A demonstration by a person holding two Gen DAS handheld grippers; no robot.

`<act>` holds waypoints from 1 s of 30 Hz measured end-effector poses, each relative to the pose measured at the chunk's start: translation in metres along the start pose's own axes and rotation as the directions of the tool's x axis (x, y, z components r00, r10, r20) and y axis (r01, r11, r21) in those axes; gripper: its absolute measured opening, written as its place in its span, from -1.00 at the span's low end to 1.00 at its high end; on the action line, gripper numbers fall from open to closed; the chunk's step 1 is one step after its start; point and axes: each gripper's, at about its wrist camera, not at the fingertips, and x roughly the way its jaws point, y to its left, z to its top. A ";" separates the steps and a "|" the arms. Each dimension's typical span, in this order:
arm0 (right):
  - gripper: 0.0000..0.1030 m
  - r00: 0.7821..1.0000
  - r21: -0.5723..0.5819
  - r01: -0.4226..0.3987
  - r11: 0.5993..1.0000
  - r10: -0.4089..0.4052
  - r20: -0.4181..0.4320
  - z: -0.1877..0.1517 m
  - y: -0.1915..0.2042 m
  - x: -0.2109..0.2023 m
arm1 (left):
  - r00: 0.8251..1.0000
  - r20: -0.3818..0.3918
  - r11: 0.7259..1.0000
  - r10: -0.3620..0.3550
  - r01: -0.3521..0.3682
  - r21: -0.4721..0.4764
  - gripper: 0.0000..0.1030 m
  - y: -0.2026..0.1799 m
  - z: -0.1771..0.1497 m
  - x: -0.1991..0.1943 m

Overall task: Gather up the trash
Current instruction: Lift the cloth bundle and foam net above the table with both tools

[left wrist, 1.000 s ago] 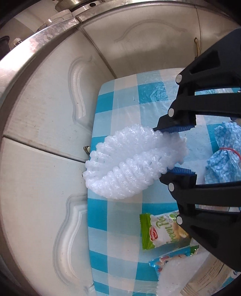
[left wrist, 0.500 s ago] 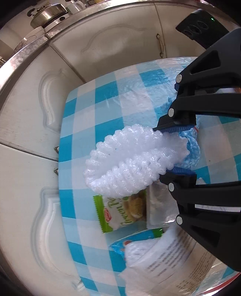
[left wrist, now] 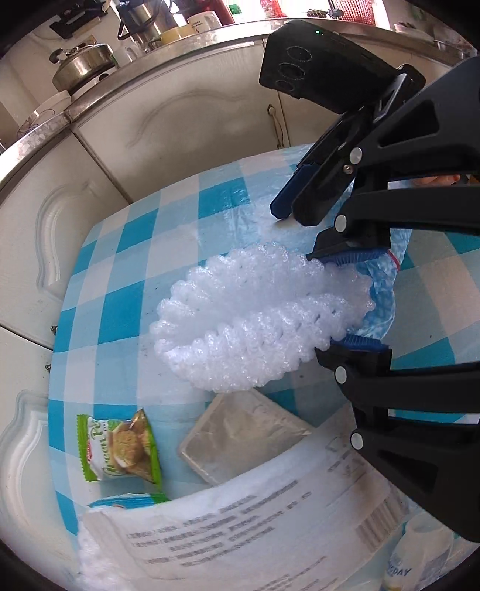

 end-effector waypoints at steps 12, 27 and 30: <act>0.63 0.990 -0.241 0.112 0.964 -0.128 -0.051 -0.036 0.041 -0.002 | 0.978 0.192 0.995 -0.083 0.093 -0.043 -0.36 0.015 -0.038 -0.062; -0.16 0.968 -0.325 0.227 0.918 -0.250 -0.028 -0.059 0.076 0.013 | 0.954 0.284 0.993 -0.099 0.115 -0.039 -0.35 0.045 -0.119 -0.127; -0.19 0.961 -0.340 0.255 0.905 -0.276 -0.013 -0.063 0.082 0.015 | 0.951 0.297 0.995 -0.083 0.096 -0.030 -0.35 0.052 -0.135 -0.137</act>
